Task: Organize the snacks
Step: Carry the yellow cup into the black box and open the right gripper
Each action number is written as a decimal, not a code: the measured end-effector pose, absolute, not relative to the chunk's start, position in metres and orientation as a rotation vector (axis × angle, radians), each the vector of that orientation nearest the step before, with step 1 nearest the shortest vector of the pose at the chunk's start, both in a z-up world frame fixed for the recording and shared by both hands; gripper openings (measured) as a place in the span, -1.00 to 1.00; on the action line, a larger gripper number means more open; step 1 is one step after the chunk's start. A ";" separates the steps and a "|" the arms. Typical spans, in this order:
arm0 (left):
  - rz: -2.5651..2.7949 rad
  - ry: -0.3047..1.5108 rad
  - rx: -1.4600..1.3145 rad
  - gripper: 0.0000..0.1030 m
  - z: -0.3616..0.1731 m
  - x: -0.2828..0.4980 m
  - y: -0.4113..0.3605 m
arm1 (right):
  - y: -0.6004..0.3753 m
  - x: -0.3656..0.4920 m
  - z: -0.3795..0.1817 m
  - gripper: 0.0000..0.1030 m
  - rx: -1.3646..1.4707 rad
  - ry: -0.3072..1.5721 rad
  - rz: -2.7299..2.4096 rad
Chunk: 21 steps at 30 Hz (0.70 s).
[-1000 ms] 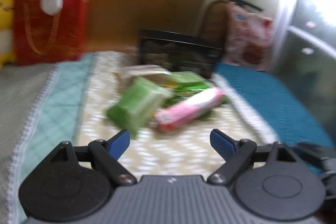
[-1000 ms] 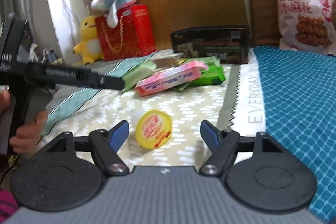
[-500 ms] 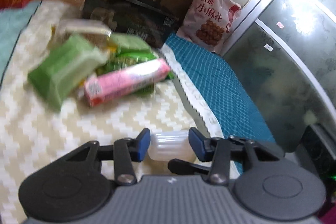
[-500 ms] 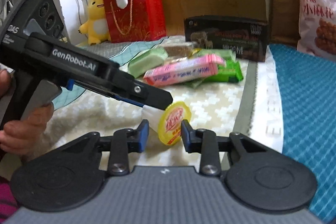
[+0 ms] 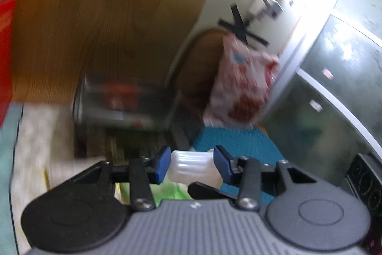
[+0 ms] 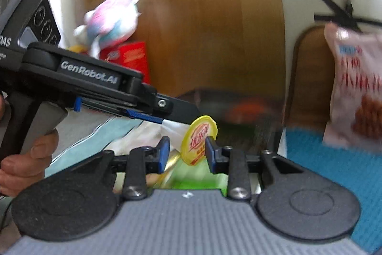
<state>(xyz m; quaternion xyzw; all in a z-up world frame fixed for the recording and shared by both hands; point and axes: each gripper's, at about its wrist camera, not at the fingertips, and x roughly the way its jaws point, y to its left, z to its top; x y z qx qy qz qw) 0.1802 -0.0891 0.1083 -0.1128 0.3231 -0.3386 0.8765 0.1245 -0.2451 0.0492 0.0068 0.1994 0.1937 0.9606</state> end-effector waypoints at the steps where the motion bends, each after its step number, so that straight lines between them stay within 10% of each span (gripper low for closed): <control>1: -0.693 0.663 -0.223 -0.23 0.112 0.195 -0.093 | -0.246 0.138 0.050 -0.32 0.013 0.404 0.387; 10: -0.551 0.688 -0.151 -0.18 0.090 0.282 -0.124 | -0.247 0.201 0.026 -0.13 -0.060 0.412 0.298; 21: -0.231 0.600 0.113 0.07 0.081 0.200 -0.090 | -0.262 0.114 0.009 -0.08 0.188 0.522 0.434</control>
